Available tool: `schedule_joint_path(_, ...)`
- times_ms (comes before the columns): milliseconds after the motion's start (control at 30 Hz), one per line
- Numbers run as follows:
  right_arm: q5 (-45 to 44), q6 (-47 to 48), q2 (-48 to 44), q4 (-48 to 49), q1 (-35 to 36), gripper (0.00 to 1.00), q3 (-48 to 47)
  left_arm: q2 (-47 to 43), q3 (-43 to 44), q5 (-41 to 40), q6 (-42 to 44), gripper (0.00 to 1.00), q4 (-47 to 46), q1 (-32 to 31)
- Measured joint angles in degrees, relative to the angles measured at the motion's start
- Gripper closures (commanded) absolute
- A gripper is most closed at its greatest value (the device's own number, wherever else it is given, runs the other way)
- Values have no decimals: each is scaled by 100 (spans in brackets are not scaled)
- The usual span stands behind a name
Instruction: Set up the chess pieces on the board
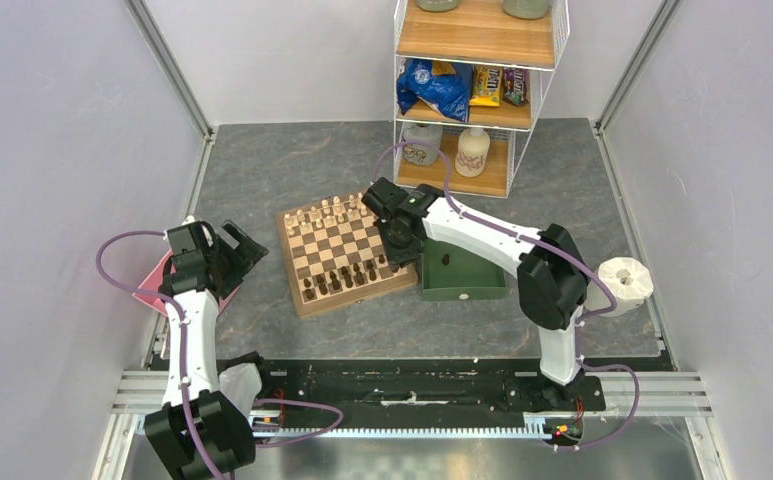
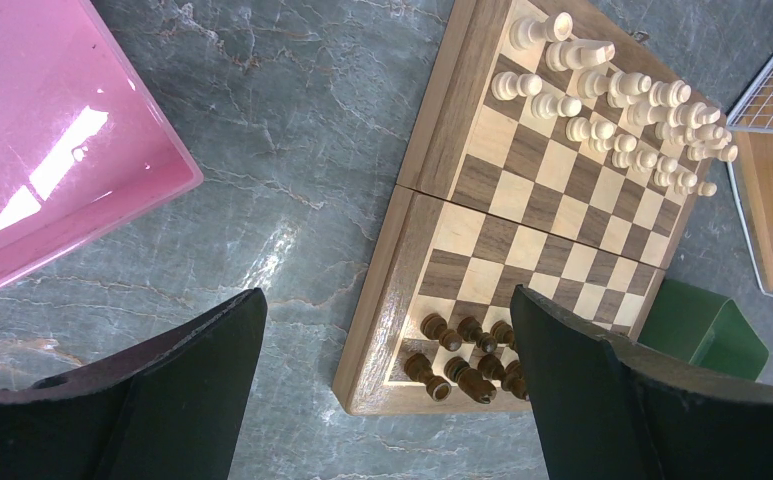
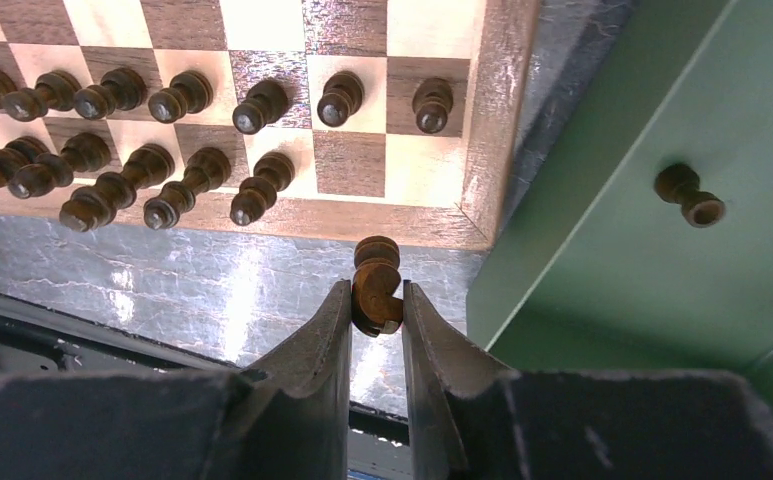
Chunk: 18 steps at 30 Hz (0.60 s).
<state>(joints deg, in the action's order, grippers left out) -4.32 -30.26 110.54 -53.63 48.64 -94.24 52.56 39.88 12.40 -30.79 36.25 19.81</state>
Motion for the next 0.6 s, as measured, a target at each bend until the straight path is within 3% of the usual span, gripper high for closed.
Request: schedule_joint_path(600,52,-81,741,144,166,80,-332,0,0,2,0,1,2,0)
